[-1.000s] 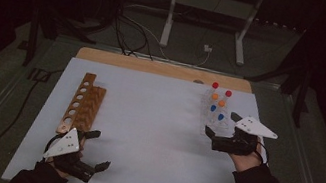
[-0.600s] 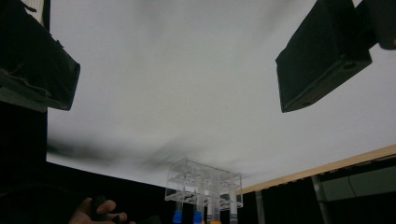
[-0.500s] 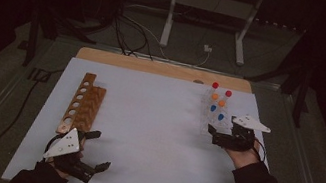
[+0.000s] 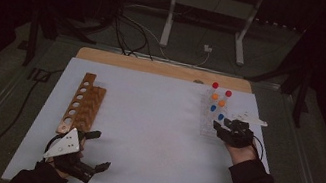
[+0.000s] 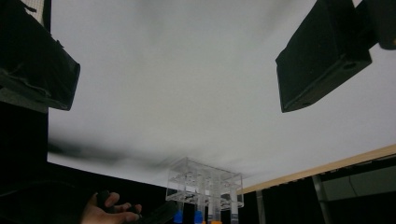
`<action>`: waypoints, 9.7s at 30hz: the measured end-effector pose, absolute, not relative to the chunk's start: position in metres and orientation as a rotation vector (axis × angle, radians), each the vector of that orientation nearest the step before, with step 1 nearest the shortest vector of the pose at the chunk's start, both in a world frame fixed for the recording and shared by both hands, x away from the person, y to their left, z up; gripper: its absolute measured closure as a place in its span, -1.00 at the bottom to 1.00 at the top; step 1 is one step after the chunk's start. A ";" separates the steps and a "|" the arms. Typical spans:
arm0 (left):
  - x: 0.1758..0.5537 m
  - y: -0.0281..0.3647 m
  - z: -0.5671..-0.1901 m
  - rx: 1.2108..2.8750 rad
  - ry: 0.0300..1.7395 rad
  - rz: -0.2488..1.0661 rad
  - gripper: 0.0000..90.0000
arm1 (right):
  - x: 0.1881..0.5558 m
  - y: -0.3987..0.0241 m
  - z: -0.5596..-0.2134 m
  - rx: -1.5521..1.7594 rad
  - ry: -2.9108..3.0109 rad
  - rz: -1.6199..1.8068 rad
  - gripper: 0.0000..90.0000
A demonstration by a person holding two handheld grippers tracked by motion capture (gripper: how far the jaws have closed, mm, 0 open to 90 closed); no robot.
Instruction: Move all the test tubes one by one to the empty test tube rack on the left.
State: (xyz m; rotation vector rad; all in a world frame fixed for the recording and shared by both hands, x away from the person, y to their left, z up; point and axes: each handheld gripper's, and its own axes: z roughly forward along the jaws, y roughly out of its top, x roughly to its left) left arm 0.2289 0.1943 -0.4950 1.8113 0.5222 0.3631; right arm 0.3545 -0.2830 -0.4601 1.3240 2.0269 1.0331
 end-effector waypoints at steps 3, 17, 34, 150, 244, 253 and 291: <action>0.229 0.194 -0.495 1.812 0.522 0.364 -0.99 | 0.358 -0.282 -0.462 1.340 2.042 1.002 0.34; 0.229 0.194 -0.495 1.812 0.525 0.362 -0.99 | 0.366 -0.281 -0.463 1.374 2.049 1.021 0.51; 0.229 0.194 -0.496 1.815 0.525 0.358 -0.99 | 0.361 -0.278 -0.448 1.292 2.010 0.993 0.71; 0.318 0.111 -0.385 1.856 0.471 0.440 0.72 | 0.278 -0.184 -0.435 0.832 2.335 1.407 -0.96; 0.401 0.278 -0.453 1.753 1.082 0.652 0.70 | 0.277 -0.186 -0.436 0.769 2.315 1.453 -1.00; 0.390 0.284 -0.434 1.729 1.056 0.627 0.06 | 0.279 -0.199 -0.418 0.776 2.284 1.450 -1.00; 0.269 0.193 -0.444 1.830 0.648 0.297 -0.96 | 0.362 -0.276 -0.445 1.214 2.147 1.098 0.14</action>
